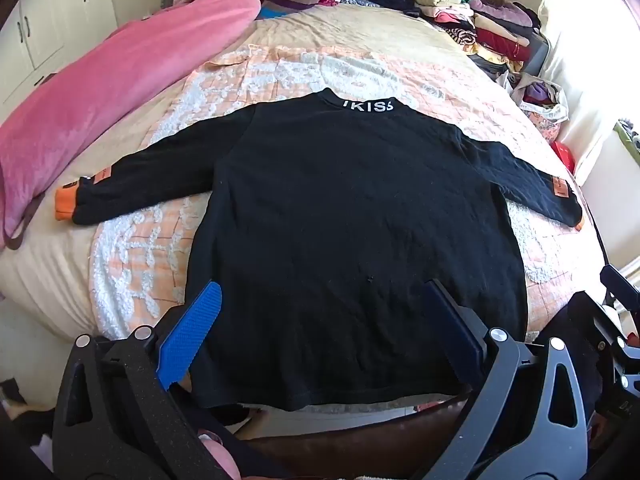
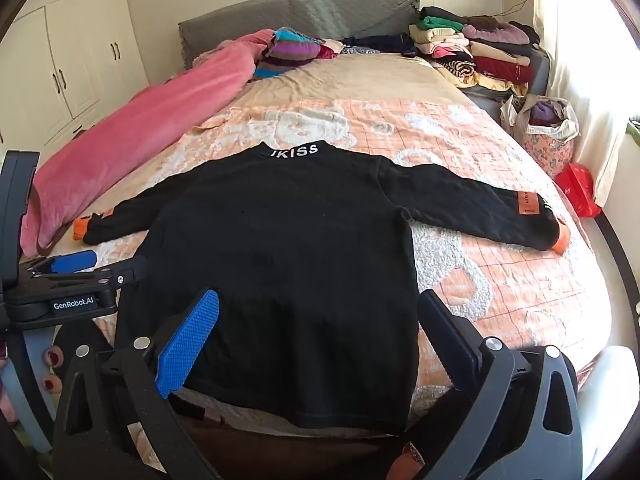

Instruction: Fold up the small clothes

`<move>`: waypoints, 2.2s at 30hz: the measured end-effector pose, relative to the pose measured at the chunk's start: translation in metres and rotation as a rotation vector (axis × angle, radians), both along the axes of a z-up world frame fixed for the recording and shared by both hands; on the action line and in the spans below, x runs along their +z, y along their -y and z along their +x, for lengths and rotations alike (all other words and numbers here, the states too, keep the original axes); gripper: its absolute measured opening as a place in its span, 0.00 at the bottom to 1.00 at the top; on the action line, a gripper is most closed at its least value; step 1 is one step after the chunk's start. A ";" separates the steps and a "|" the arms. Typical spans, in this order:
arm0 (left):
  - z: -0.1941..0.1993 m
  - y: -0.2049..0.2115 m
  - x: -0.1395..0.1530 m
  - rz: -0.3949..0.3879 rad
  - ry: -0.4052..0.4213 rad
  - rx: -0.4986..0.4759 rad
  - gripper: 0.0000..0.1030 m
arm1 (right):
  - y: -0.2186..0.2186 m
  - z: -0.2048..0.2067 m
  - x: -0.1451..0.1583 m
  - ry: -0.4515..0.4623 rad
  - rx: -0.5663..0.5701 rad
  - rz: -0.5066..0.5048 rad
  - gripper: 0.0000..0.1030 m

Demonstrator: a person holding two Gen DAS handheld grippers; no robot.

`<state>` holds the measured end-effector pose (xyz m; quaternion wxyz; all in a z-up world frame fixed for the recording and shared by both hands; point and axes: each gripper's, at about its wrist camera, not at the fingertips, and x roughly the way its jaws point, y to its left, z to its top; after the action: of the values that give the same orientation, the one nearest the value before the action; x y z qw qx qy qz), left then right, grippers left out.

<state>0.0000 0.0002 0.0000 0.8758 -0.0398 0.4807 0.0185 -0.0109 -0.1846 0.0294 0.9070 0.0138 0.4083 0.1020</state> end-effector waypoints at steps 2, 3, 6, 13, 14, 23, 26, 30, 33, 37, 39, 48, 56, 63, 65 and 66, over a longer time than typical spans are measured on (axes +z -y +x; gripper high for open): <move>0.000 0.000 0.000 -0.001 -0.002 0.000 0.91 | 0.003 -0.001 -0.001 0.013 -0.002 0.033 0.96; 0.000 -0.001 0.000 -0.001 -0.003 0.003 0.91 | 0.003 -0.002 -0.001 0.015 -0.003 0.031 0.96; 0.000 -0.003 0.002 -0.002 -0.002 0.008 0.91 | 0.002 -0.002 0.002 0.015 0.001 0.027 0.96; 0.000 -0.004 0.004 0.006 0.012 0.005 0.91 | 0.000 0.000 0.001 0.013 0.006 0.017 0.96; 0.001 -0.003 0.004 0.008 0.011 0.006 0.91 | 0.000 -0.001 0.000 0.014 0.006 0.017 0.96; 0.001 -0.003 0.005 0.006 0.010 0.000 0.91 | 0.000 0.000 0.002 0.011 0.005 0.012 0.96; 0.002 -0.004 0.006 0.005 0.012 -0.002 0.91 | 0.000 0.001 0.001 0.012 0.004 0.010 0.96; 0.001 -0.003 0.004 0.011 0.015 -0.008 0.91 | 0.000 0.000 0.001 0.014 0.006 0.010 0.96; 0.001 -0.003 0.004 0.010 0.015 -0.009 0.91 | 0.000 0.001 0.001 0.013 0.007 0.009 0.96; -0.001 -0.001 0.003 0.014 0.021 -0.010 0.91 | 0.000 0.000 0.001 0.013 0.004 0.010 0.96; -0.001 0.001 0.003 0.017 0.020 -0.007 0.91 | 0.001 0.000 0.001 0.013 0.002 0.010 0.96; -0.001 0.001 0.004 0.017 0.022 -0.009 0.91 | 0.001 0.000 0.000 0.013 0.002 0.009 0.96; -0.001 0.001 0.004 0.017 0.024 -0.008 0.91 | 0.003 0.000 0.000 0.015 -0.002 0.010 0.96; -0.001 0.001 0.004 0.017 0.024 -0.007 0.91 | 0.005 0.000 -0.001 0.014 -0.008 0.014 0.96; -0.001 0.001 0.004 0.018 0.025 -0.008 0.91 | 0.005 0.000 -0.001 0.014 -0.008 0.012 0.96; -0.001 0.001 0.004 0.019 0.025 -0.008 0.91 | 0.005 0.000 -0.001 0.013 -0.009 0.013 0.96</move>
<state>-0.0006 -0.0012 0.0040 0.8821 -0.0296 0.4697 0.0190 -0.0108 -0.1897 0.0283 0.9101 0.0211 0.4015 0.1008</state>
